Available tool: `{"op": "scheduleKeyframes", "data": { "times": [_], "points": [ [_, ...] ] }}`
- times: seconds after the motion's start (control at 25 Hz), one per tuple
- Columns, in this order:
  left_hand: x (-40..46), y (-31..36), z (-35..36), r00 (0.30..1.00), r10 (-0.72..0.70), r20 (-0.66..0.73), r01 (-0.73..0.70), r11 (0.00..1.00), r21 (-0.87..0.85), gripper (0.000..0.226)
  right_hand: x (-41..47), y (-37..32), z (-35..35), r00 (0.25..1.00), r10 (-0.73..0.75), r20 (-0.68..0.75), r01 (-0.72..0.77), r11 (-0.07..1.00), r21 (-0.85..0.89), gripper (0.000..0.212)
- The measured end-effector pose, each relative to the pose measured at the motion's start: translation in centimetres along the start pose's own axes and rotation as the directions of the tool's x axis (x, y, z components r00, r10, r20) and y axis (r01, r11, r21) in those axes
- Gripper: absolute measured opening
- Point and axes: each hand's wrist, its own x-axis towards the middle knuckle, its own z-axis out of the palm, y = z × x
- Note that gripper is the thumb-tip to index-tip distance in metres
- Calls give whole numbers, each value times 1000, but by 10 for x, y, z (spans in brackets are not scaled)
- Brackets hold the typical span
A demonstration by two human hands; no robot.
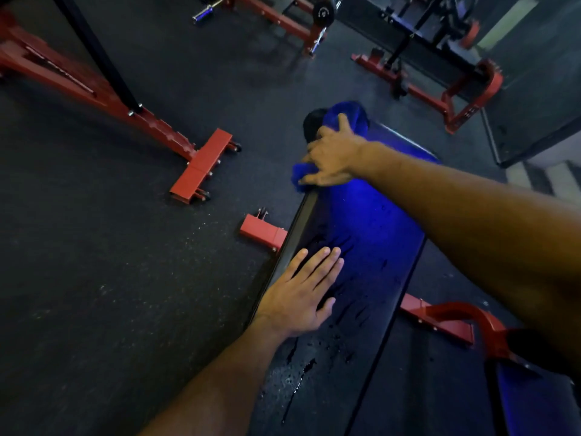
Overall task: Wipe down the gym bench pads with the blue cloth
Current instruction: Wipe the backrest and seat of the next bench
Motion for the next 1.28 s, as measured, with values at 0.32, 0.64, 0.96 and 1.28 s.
{"op": "scheduleKeyframes", "data": {
  "times": [0.32,0.64,0.96,1.28],
  "points": [
    [-2,0,3,1000,1,-18,-1,1000,18,73,4,20,5,994,-51,-101,45,997,-67,63],
    [-2,2,1,1000,-2,-31,3,1000,1,74,-17,-55,14,984,-168,-58,167,986,-22,60],
    [-3,2,2,1000,-3,-22,3,1000,7,75,-9,23,7,987,50,-153,-40,997,70,52],
    [-4,2,3,999,1,-33,-1,1000,-17,76,-26,-69,13,985,-117,-124,140,971,196,50]
  ]
}}
